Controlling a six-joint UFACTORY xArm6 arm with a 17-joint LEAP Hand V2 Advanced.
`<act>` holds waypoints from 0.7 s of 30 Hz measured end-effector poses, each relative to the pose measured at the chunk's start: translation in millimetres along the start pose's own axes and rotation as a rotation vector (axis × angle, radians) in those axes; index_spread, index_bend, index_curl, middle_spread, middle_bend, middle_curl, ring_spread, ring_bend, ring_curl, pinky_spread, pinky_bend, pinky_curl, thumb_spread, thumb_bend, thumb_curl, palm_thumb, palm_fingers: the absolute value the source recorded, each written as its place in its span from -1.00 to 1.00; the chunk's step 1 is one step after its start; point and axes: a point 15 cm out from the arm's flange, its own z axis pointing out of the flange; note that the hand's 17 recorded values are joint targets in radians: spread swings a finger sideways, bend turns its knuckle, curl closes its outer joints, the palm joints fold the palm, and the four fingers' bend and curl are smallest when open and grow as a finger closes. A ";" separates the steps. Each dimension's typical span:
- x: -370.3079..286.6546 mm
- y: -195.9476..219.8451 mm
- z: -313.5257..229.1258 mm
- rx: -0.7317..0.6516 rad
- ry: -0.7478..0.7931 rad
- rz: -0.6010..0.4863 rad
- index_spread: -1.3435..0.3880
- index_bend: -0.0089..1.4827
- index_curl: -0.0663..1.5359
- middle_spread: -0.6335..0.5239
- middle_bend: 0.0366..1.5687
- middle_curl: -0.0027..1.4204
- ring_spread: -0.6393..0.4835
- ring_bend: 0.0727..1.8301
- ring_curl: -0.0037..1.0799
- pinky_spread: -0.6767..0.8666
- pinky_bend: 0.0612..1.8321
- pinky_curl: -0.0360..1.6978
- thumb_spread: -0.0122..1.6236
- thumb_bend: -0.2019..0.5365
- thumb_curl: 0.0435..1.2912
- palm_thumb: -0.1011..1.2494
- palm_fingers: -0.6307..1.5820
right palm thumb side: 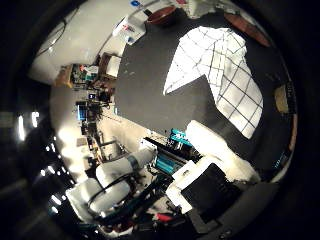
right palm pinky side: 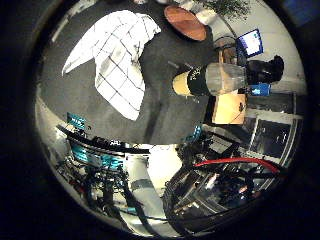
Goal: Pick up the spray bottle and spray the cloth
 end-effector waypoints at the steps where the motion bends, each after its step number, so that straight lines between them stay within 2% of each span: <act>1: -0.6 0.2 -0.5 0.001 0.000 -0.002 0.18 -0.74 -0.48 0.23 -0.80 -0.57 0.48 -0.87 -0.60 0.40 -0.77 -0.60 0.37 -0.50 -0.52 0.30 -0.24; 21: -1.9 21.4 -9.0 -0.039 0.002 -0.011 0.18 -0.74 -0.48 0.23 -0.81 -0.56 0.48 -0.86 -0.60 0.40 -0.78 -0.60 0.37 -0.50 -0.51 0.30 -0.24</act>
